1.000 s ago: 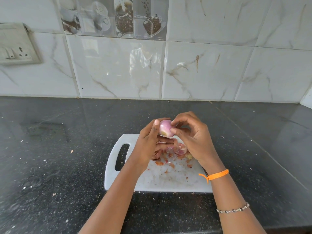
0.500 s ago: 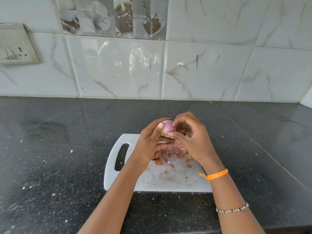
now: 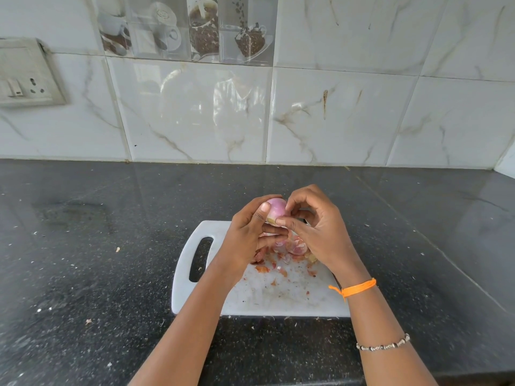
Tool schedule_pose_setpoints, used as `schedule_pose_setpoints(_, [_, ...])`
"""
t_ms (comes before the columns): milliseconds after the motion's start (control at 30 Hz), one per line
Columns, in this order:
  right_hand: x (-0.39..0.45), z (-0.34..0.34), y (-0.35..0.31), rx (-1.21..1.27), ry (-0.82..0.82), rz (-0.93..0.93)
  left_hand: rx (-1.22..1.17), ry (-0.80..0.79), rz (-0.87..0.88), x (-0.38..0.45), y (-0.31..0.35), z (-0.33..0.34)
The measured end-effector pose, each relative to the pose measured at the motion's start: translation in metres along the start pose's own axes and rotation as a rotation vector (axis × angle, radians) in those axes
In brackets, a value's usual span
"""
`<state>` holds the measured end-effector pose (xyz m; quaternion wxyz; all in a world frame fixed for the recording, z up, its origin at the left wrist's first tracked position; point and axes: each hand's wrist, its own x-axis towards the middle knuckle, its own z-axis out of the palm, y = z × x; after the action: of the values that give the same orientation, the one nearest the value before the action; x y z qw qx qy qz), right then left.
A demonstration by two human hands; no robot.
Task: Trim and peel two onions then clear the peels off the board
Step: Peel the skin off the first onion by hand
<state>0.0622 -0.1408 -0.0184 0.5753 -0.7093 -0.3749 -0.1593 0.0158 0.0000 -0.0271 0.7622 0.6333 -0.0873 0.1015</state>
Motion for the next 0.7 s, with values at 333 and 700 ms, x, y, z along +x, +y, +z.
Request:
schedule_pose_setpoints(333, [-0.0006,-0.001,-0.0033,0.123,0.041,0.092,-0.005,0.016,0.002,0.0013,-0.0021,-0.0002])
schedule_pose_setpoints(700, [-0.0001,-0.0008,-0.0013,0.037,0.008,0.014,-0.026,0.002,0.007,0.0014,-0.0018,-0.001])
